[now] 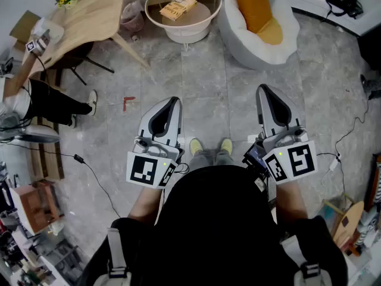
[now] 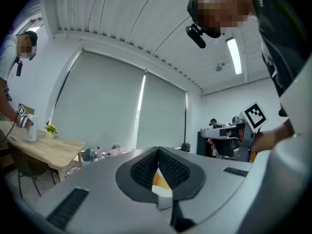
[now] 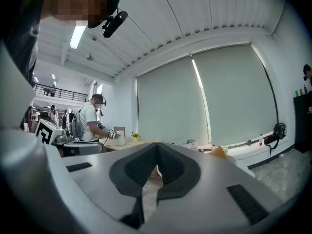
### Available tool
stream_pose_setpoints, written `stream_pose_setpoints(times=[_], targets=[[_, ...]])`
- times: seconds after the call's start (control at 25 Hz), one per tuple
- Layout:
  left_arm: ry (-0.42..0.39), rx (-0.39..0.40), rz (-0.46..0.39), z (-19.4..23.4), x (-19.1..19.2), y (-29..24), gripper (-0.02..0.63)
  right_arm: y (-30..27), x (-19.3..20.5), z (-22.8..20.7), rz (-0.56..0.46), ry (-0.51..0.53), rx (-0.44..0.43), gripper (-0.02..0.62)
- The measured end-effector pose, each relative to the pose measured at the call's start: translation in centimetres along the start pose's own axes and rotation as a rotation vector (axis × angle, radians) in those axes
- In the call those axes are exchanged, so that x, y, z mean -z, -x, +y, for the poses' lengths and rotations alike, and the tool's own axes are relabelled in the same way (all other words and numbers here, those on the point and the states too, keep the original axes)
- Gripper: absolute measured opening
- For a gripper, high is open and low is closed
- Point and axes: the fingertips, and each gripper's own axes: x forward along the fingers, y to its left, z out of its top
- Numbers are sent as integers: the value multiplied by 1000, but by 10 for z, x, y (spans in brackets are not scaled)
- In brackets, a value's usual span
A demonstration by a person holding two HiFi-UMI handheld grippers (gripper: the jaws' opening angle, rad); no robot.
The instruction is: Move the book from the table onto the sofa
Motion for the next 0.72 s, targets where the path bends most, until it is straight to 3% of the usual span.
stream_pose_setpoints(times=[0.44,0.72], targets=[[-10,-42,4,27,-12,16,12,-7,-2,33,-8,26,-6,2],[-35,15,4,35,-13,18,12,-20,-6,41,-47,-53,22,2]])
